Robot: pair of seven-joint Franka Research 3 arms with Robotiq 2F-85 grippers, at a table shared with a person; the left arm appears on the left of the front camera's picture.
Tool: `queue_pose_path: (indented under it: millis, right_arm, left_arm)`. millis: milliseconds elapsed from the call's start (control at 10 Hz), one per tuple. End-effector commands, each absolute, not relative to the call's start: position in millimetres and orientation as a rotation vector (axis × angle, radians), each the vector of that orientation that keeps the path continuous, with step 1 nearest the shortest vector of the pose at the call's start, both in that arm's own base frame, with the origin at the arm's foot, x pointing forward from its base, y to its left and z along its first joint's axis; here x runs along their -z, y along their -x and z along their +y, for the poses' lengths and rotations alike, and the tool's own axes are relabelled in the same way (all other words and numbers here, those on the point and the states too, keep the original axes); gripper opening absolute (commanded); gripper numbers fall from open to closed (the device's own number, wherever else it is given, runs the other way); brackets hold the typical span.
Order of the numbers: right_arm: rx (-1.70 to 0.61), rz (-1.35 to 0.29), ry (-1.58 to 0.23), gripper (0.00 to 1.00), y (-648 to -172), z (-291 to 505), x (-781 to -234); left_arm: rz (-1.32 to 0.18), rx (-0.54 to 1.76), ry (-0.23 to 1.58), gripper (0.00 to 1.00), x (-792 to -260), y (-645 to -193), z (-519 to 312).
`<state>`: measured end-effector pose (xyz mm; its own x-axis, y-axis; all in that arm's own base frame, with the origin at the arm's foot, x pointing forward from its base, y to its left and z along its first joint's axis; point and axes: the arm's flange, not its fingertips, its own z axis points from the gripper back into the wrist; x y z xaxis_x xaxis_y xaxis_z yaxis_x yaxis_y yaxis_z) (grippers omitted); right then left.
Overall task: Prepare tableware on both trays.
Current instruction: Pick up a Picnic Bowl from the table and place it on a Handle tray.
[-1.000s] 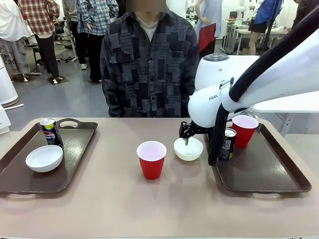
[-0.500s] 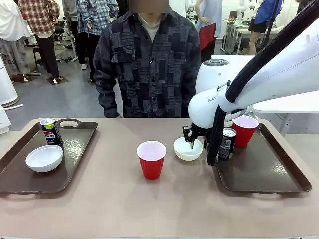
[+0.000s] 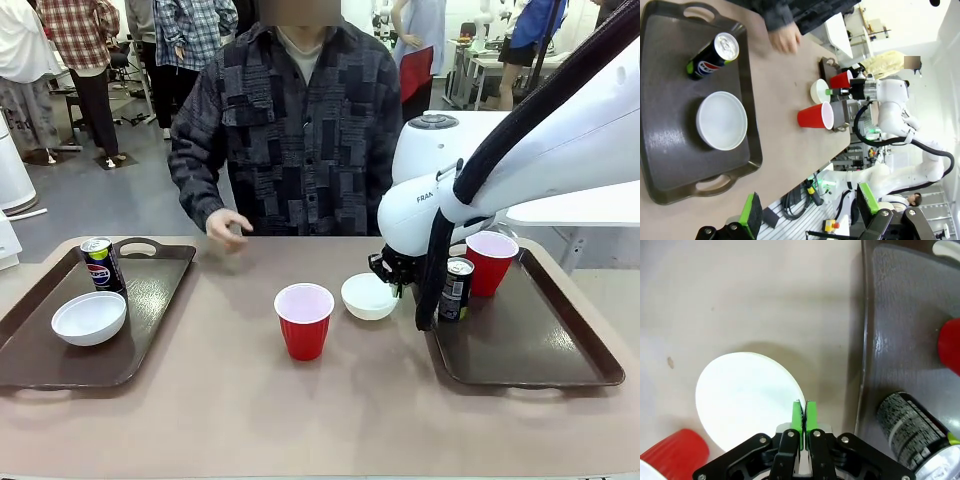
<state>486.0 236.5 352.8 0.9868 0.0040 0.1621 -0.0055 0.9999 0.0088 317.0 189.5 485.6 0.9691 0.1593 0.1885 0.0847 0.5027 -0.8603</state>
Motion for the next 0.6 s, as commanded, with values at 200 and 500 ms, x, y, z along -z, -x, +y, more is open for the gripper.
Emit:
queue_pose_path:
  millis: [200,500]
  right_arm:
    - [0.011,-0.267,0.041,0.09,-421,239,-446]
    - [0.069,-0.364,0.120,0.09,-359,205,-518]
  left_arm:
    - [-0.268,-0.047,1.063,1.00,-487,-315,189]
    - [-0.268,-0.047,1.063,1.00,-487,-315,189]
